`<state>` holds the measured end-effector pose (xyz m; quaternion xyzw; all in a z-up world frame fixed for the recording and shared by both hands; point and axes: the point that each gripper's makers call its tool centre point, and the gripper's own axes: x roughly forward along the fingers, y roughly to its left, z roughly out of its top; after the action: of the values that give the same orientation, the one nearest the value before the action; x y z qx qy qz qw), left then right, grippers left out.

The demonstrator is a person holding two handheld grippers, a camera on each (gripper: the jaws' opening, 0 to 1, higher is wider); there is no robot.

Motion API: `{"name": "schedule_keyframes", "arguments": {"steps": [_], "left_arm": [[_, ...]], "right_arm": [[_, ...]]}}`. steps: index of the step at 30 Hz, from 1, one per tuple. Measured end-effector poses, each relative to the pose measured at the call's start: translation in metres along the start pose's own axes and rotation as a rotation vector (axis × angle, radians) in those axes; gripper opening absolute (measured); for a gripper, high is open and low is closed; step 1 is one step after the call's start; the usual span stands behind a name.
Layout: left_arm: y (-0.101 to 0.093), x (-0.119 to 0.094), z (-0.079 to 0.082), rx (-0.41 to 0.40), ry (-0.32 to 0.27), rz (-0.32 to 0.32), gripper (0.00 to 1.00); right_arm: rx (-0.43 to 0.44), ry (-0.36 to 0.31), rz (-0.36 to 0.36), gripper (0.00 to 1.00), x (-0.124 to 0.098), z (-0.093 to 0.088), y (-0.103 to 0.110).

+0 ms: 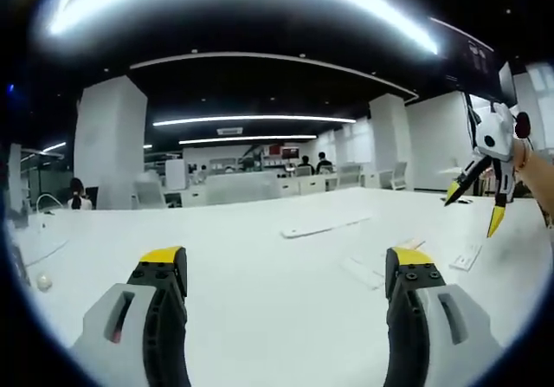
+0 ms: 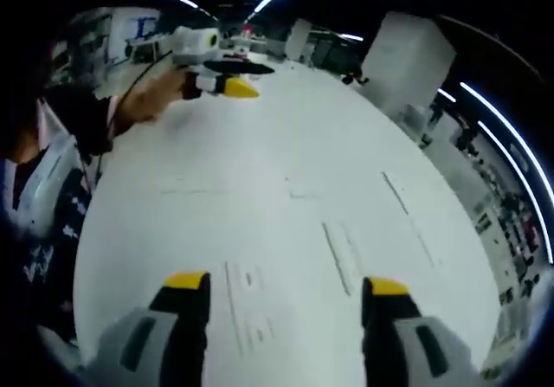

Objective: Locate the socket holder cover, grip the socket holder cover, clip it into the socket holder slot.

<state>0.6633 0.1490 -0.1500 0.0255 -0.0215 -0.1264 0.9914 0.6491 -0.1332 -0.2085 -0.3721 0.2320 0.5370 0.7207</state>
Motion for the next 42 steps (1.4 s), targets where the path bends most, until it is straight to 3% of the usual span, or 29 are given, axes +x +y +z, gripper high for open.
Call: {"name": "schedule_keyframes", "arguments": {"steps": [12, 24, 42], "left_arm": [[-0.001, 0.0, 0.001, -0.008, -0.005, -0.005, 0.93], [-0.003, 0.0, 0.0, -0.005, 0.001, -0.015, 0.93], [-0.004, 0.001, -0.001, 0.0, 0.004, -0.02, 0.93]], "right_arm": [[-0.031, 0.039, 0.028, 0.72, 0.01, 0.001, 0.005], [-0.057, 0.158, 0.124, 0.72, 0.017, -0.015, 0.024], [-0.068, 0.285, 0.219, 0.71, 0.025, -0.036, 0.027]]}}
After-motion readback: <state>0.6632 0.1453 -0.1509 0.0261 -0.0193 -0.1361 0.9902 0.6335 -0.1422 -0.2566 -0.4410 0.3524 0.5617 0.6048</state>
